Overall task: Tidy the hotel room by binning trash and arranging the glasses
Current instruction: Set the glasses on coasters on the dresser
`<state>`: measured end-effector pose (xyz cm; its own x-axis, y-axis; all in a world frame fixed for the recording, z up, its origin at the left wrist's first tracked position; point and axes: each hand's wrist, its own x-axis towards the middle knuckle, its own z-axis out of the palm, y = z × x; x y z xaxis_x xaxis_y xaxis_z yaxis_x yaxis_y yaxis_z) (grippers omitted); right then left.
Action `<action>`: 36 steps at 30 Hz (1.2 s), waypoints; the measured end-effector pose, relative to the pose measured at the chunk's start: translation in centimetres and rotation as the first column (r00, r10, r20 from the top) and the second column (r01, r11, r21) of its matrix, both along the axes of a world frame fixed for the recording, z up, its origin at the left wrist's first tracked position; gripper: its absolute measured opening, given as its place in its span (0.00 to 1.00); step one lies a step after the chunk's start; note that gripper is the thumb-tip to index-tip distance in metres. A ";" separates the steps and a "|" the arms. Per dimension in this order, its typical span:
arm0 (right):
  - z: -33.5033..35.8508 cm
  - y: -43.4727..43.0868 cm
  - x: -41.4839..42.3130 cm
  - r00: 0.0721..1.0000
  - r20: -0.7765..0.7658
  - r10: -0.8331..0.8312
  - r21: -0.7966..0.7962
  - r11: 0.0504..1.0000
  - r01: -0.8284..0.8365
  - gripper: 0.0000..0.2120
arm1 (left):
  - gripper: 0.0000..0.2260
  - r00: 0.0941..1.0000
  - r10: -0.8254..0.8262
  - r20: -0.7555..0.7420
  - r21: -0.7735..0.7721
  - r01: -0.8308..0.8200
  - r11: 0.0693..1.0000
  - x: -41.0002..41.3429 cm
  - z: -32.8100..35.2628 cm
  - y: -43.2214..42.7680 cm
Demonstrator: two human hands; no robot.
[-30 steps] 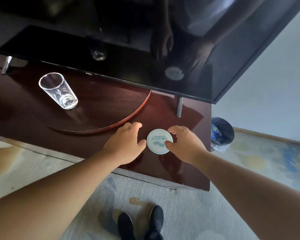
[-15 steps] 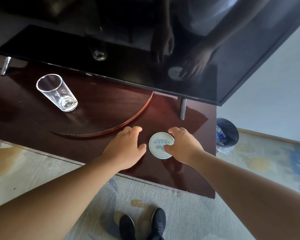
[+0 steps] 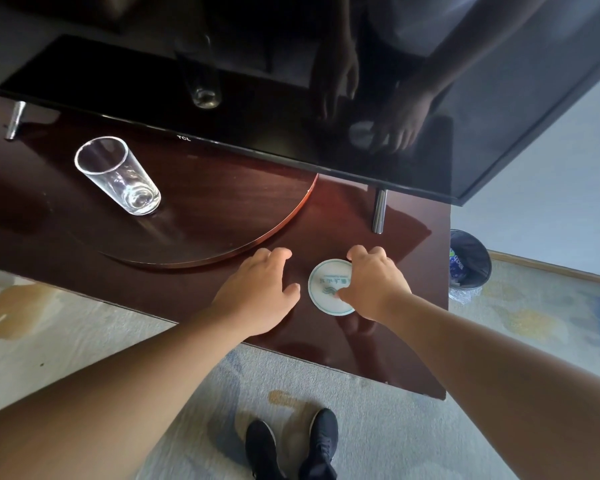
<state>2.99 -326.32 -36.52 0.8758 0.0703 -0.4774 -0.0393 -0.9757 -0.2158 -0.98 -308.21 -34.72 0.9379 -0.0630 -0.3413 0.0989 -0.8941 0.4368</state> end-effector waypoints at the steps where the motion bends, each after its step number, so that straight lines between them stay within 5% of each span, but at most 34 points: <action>1: 0.0 0.0 0.0 1.000 0.004 -0.004 0.004 1.000 0.004 0.28 | 0.24 1.000 0.000 -0.001 0.000 0.000 1.000 0.0 0.0 0.0; 12: 1.1 -0.3 -0.6 0.997 0.035 -0.066 0.193 0.979 0.058 0.08 | 0.24 1.000 -0.005 0.011 0.002 0.005 1.000 -0.1 0.7 -0.7; 36: 16.3 3.8 -0.1 0.929 0.329 0.169 0.346 0.894 -0.285 0.07 | 0.25 0.946 0.174 0.273 0.071 -0.200 0.977 -2.4 14.7 4.2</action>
<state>2.87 -322.47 -20.21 0.9060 0.4094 -0.1073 0.2925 -0.7889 -0.5405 -3.38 -303.99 -20.04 0.9868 0.1430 -0.0758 0.1612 -0.9099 0.3823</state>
